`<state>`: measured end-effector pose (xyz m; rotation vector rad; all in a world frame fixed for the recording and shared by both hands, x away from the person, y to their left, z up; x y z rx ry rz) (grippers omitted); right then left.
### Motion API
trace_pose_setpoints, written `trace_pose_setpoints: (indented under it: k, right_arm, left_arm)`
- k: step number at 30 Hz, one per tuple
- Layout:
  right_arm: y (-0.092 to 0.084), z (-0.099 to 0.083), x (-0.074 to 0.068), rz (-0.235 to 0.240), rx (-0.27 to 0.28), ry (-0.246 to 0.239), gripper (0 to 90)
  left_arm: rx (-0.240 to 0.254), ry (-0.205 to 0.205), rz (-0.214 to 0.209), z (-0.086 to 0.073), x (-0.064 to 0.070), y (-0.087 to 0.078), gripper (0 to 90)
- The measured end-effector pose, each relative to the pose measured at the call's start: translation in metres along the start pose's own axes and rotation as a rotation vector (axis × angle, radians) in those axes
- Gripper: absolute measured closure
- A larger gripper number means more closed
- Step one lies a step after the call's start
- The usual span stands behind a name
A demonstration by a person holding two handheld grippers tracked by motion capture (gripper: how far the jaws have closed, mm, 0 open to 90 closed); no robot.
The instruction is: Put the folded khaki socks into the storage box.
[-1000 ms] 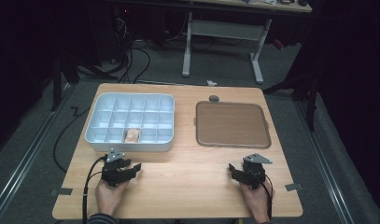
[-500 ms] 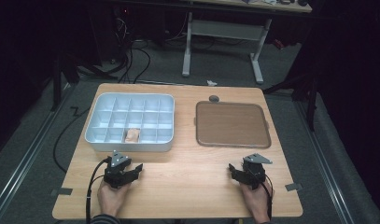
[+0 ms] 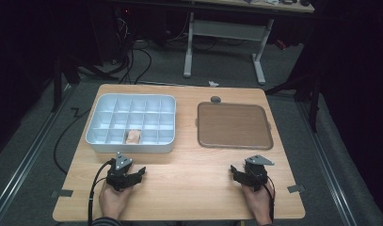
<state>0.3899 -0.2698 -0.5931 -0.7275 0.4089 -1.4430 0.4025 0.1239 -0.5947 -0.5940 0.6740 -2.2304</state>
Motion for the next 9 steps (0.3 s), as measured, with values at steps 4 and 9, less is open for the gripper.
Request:
trace_pose_setpoints:
  k: [4,9]
  right_arm:
    - [0.0000,0.0000,0.0000,0.000,0.000,0.000,32.8]
    - [0.0000,0.0000,0.0000,0.000,0.000,0.000,32.8]
  left_arm:
    - [0.001,-0.002,0.000,-0.0001,0.0001,-0.0001,37.6]
    - [0.005,-0.013,-0.005,-0.0003,0.0001,-0.0006,36.8]
Point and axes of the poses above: each handheld gripper's, and its own axes: y roughly forward along the jaws, z roughly out of its top, x roughly to its right, the point moved 9 cm from there along y, roughly forward along the jaws, and after that the axes turned 13 degrees about -z, right-handed, at the moved point
